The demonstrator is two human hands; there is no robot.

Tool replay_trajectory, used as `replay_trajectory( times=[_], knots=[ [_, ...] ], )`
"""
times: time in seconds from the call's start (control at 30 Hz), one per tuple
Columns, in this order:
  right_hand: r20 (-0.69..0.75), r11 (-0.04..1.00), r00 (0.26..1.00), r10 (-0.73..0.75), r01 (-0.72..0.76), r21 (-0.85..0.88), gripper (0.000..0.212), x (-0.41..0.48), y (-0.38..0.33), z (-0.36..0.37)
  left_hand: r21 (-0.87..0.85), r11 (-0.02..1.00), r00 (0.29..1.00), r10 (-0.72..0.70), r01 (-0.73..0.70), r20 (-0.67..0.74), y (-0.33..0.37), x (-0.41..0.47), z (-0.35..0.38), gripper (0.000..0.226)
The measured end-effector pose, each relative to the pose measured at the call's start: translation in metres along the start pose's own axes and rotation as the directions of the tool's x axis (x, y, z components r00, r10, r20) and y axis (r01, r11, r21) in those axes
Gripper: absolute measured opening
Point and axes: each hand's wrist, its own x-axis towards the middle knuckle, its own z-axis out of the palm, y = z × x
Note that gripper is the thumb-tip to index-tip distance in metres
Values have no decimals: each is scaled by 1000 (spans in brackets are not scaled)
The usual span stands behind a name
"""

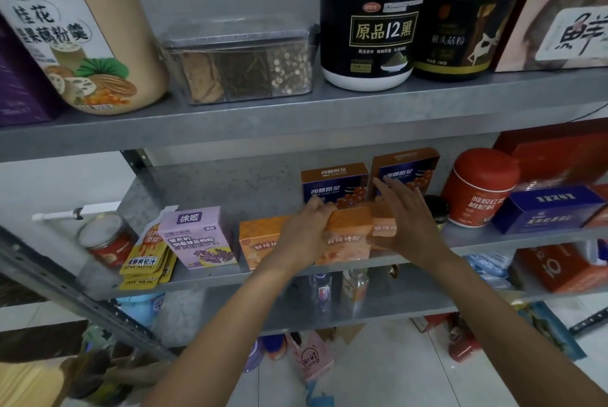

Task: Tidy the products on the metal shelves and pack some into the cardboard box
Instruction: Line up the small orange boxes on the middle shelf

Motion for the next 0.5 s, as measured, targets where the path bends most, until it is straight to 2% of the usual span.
replay_trajectory(
  times=[0.13,0.3,0.43,0.5],
  knots=[
    [155,996,988,8,6,-93,114,-2,27,16,4,1000,1000,5,-5,24,-8,0,0,50],
    [211,993,975,69,-48,-103,93,1,32,18,1,1000,1000,-5,5,-9,-21,3,-3,51],
    [194,995,979,61,-44,-93,82,2,35,19,225,974,993,32,-6,-112,-27,9,14,52],
    [185,997,981,56,-43,-70,81,1,36,20,300,954,993,30,6,-117,-32,9,27,55]
  ],
)
